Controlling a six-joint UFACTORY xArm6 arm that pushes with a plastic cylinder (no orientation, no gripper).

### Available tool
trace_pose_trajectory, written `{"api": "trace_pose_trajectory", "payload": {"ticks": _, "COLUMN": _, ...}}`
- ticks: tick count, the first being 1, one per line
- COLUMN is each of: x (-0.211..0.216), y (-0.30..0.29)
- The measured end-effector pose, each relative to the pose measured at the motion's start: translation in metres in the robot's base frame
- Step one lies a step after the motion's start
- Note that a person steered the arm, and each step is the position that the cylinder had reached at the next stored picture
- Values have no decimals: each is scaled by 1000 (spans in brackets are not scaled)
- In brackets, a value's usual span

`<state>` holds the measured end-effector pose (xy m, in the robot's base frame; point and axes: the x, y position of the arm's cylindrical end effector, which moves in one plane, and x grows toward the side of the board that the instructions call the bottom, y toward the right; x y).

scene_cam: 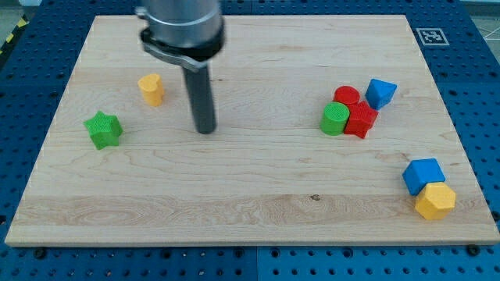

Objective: Slide yellow heart to the center left

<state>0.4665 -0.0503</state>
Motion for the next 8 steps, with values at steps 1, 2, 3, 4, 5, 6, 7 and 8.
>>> {"api": "trace_pose_trajectory", "payload": {"ticks": 1, "x": -20, "y": 26}}
{"api": "trace_pose_trajectory", "payload": {"ticks": 2, "x": -74, "y": 26}}
{"api": "trace_pose_trajectory", "payload": {"ticks": 3, "x": -87, "y": 17}}
{"api": "trace_pose_trajectory", "payload": {"ticks": 4, "x": -87, "y": -9}}
{"api": "trace_pose_trajectory", "payload": {"ticks": 5, "x": -87, "y": -34}}
{"api": "trace_pose_trajectory", "payload": {"ticks": 6, "x": -88, "y": -64}}
{"api": "trace_pose_trajectory", "payload": {"ticks": 7, "x": -100, "y": -103}}
{"api": "trace_pose_trajectory", "payload": {"ticks": 8, "x": -101, "y": -136}}
